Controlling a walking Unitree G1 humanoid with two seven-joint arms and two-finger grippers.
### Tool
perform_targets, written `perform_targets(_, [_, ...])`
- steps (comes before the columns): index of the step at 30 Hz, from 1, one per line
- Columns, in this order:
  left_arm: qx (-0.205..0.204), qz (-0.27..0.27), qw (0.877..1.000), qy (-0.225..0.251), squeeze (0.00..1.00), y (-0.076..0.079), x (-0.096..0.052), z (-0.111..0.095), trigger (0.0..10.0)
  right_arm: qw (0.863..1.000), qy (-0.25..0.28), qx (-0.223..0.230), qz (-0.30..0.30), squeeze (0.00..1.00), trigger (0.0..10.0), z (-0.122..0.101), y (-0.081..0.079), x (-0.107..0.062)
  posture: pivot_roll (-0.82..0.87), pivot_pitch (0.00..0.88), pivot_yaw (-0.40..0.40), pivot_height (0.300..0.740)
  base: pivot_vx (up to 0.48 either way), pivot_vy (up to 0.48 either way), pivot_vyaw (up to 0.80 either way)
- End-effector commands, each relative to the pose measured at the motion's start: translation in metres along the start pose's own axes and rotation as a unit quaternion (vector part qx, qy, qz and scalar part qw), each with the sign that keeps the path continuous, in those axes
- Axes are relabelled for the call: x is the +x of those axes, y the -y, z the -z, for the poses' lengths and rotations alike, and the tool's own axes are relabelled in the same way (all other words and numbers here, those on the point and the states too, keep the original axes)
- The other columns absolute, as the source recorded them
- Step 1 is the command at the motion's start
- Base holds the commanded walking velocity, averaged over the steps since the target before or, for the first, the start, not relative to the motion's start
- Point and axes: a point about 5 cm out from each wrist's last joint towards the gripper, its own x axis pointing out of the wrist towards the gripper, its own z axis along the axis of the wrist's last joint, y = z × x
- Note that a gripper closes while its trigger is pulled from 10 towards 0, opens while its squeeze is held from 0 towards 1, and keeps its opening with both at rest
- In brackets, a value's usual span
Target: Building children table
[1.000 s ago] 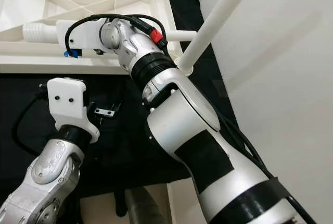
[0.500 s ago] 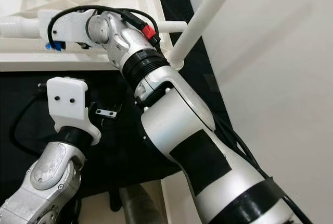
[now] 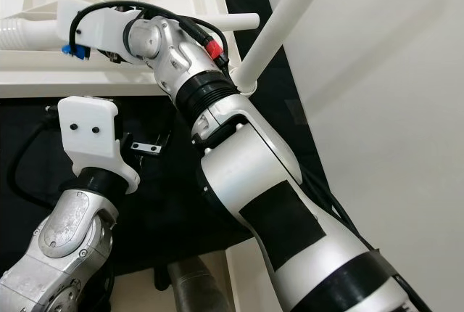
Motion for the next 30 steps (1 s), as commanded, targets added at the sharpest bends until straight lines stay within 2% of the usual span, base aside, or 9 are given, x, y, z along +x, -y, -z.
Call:
perform_targets(1, [-0.025, 0.004, 1.0, -0.011, 0.0, 0.004, -0.002, 0.002, 10.0, 0.997, -0.03, -0.002, -0.071, 0.0, 10.0, 0.018, -0.038, 0.007, -0.12, 0.441, -0.343, 0.74, 0.0, 0.0, 0.0])
perform_targets(2, [-0.024, 0.003, 1.0, -0.011, 0.0, 0.004, -0.001, 0.002, 10.0, 0.997, -0.02, -0.004, -0.075, 0.0, 10.0, 0.013, -0.039, 0.008, -0.12, 0.435, -0.344, 0.74, 0.0, 0.0, 0.0])
perform_targets(3, [-0.022, 0.004, 1.0, -0.011, 0.0, 0.003, -0.001, 0.002, 10.0, 0.997, -0.005, -0.005, -0.078, 0.0, 3.5, 0.007, -0.039, 0.009, -0.12, 0.435, -0.344, 0.74, 0.0, 0.0, 0.0])
perform_targets(5, [-0.021, 0.002, 1.0, -0.009, 0.0, 0.003, 0.0, 0.001, 10.0, 0.997, 0.001, 0.004, -0.083, 0.0, 0.0, 0.005, -0.04, 0.009, -0.11, 0.43, -0.345, 0.74, 0.0, 0.0, 0.0])
perform_targets(21, [-0.001, -0.007, 1.0, 0.007, 0.0, -0.009, 0.009, -0.002, 10.0, 0.996, 0.032, 0.079, -0.026, 0.0, 0.0, 0.01, -0.018, 0.003, -0.08, 0.374, -0.321, 0.74, 0.0, 0.0, 0.0])
perform_targets(22, [0.001, -0.007, 1.0, 0.007, 0.0, -0.011, 0.01, -0.002, 10.0, 0.991, 0.041, 0.126, 0.001, 0.0, 2.9, 0.016, -0.009, -0.001, -0.07, 0.368, -0.313, 0.74, 0.0, 0.0, 0.0])
perform_targets(25, [0.002, -0.006, 1.0, 0.006, 0.0, -0.011, 0.011, -0.001, 10.0, 0.986, 0.045, 0.157, 0.019, 0.0, 2.9, 0.02, -0.004, -0.003, -0.07, 0.362, -0.31, 0.74, 0.0, 0.0, 0.0])
perform_targets(26, [0.001, -0.005, 1.0, 0.007, 0.0, -0.012, 0.012, -0.001, 10.0, 0.973, 0.07, 0.217, 0.045, 0.0, 10.0, 0.024, 0.007, -0.008, -0.06, 0.35, -0.302, 0.74, 0.0, 0.0, 0.0])
perform_targets(30, [-0.006, -0.002, 1.0, 0.007, 0.0, -0.013, 0.015, -0.001, 10.0, 0.933, 0.118, 0.325, 0.104, 0.0, 10.0, 0.035, 0.026, -0.02, -0.05, 0.331, -0.286, 0.74, 0.0, 0.0, 0.0])
